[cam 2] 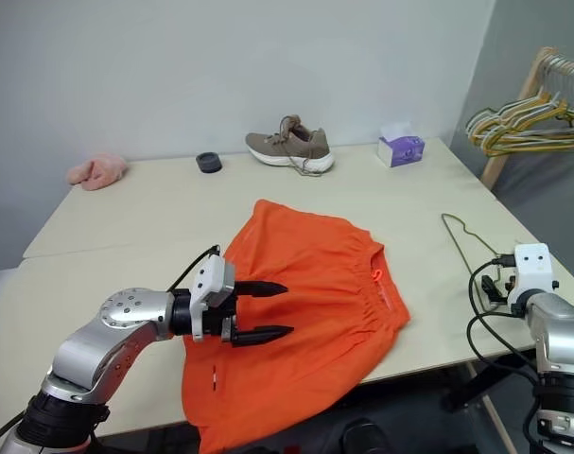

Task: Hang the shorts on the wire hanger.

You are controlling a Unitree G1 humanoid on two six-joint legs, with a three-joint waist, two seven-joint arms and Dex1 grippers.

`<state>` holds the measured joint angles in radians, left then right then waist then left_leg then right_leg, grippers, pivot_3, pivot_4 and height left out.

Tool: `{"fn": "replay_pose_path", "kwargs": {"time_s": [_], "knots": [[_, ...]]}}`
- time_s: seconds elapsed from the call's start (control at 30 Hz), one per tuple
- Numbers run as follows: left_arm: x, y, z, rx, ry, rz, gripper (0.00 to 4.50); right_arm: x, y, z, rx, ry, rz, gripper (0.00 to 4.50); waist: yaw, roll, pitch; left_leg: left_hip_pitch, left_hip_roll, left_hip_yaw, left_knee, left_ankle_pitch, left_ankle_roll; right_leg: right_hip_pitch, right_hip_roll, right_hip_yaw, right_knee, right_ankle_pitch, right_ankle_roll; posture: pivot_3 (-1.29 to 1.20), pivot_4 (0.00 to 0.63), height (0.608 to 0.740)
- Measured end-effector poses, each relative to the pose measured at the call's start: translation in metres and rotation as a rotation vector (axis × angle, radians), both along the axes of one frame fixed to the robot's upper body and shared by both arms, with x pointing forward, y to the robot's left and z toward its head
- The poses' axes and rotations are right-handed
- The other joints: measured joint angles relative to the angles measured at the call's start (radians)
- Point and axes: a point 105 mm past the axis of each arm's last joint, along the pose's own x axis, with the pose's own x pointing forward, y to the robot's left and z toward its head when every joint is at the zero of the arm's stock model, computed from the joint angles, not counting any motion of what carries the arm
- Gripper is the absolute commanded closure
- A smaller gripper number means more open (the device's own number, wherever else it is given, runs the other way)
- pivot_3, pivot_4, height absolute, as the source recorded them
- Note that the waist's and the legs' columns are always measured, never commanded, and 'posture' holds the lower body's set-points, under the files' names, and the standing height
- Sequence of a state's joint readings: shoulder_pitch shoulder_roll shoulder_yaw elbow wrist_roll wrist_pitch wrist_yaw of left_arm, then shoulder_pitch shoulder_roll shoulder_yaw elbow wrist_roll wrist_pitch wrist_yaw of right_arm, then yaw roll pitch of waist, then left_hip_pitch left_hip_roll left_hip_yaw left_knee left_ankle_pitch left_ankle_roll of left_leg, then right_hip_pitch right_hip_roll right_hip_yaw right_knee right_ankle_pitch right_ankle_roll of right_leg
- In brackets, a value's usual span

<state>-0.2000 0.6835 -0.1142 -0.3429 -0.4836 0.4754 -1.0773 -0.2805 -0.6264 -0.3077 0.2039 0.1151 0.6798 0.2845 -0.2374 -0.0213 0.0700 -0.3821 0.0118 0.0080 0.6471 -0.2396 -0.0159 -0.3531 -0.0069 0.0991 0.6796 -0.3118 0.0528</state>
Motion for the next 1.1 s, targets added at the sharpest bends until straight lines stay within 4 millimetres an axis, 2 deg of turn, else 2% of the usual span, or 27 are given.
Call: {"fn": "replay_pose_path", "kwargs": {"time_s": [0.07, 0.2, 0.33, 0.47, 0.53, 0.67, 0.93, 1.1], "knots": [[0.003, 0.002, -0.001, 0.005, -0.008, 0.022, 0.57, 0.004, 0.002, 0.003, -0.010, -0.019, 0.016, 0.00, -0.010, 0.000, 0.000, 0.000, 0.000, -0.001, 0.000, 0.000, 0.000, 0.000, 0.000, 0.000, 0.000, 0.000, 0.000, -0.24, 0.024, 0.740], [0.021, 0.015, -0.010, 0.033, -0.017, 0.141, 0.57, 0.015, 0.022, 0.010, -0.030, -0.054, 0.121, 0.00, -0.021, 0.000, 0.000, 0.000, 0.001, -0.002, 0.000, 0.000, 0.000, 0.000, 0.001, 0.000, 0.000, 0.000, 0.000, -0.22, 0.022, 0.740], [0.023, 0.021, -0.010, 0.036, -0.024, 0.176, 0.57, 0.023, 0.038, 0.010, -0.032, -0.060, 0.186, 0.00, -0.019, 0.000, 0.000, 0.000, 0.000, -0.002, 0.000, 0.000, 0.000, 0.000, 0.001, 0.000, -0.001, 0.000, 0.001, -0.22, 0.021, 0.740], [0.032, 0.044, -0.022, 0.077, -0.023, 0.288, 0.57, 0.034, 0.063, 0.019, -0.031, -0.095, 0.306, 0.00, -0.019, 0.000, 0.000, 0.000, 0.001, -0.003, 0.000, 0.000, 0.000, 0.000, 0.001, 0.000, 0.000, 0.000, 0.001, -0.21, 0.021, 0.740], [0.033, 0.052, -0.027, 0.082, -0.010, 0.323, 0.57, 0.042, 0.083, 0.024, -0.038, -0.116, 0.403, 0.00, -0.019, 0.000, 0.000, 0.000, 0.001, -0.003, 0.000, 0.000, 0.000, 0.000, 0.001, 0.000, 0.000, 0.000, 0.001, -0.21, 0.020, 0.740], [0.024, 0.052, -0.027, 0.060, 0.026, 0.289, 0.57, 0.055, 0.128, 0.025, -0.106, -0.136, 0.615, 0.00, -0.018, -0.001, 0.000, -0.001, 0.001, -0.003, -0.001, 0.000, 0.000, 0.000, 0.000, -0.001, -0.001, 0.000, 0.001, -0.20, 0.019, 0.740], [0.018, 0.045, -0.012, 0.032, 0.032, 0.281, 0.57, 0.079, 0.168, 0.015, -0.194, -0.134, 0.769, 0.00, -0.013, -0.001, 0.000, -0.002, 0.000, -0.005, 0.000, 0.000, 0.000, 0.000, 0.000, -0.002, -0.001, 0.000, 0.001, -0.17, 0.017, 0.740], [0.018, 0.042, -0.009, 0.040, 0.041, 0.295, 0.57, 0.084, 0.183, 0.007, -0.218, -0.123, 0.846, 0.00, -0.012, -0.001, 0.000, -0.002, 0.000, -0.006, -0.001, 0.000, 0.000, 0.000, 0.000, -0.003, -0.001, 0.001, -0.001, -0.16, 0.016, 0.740]]}}
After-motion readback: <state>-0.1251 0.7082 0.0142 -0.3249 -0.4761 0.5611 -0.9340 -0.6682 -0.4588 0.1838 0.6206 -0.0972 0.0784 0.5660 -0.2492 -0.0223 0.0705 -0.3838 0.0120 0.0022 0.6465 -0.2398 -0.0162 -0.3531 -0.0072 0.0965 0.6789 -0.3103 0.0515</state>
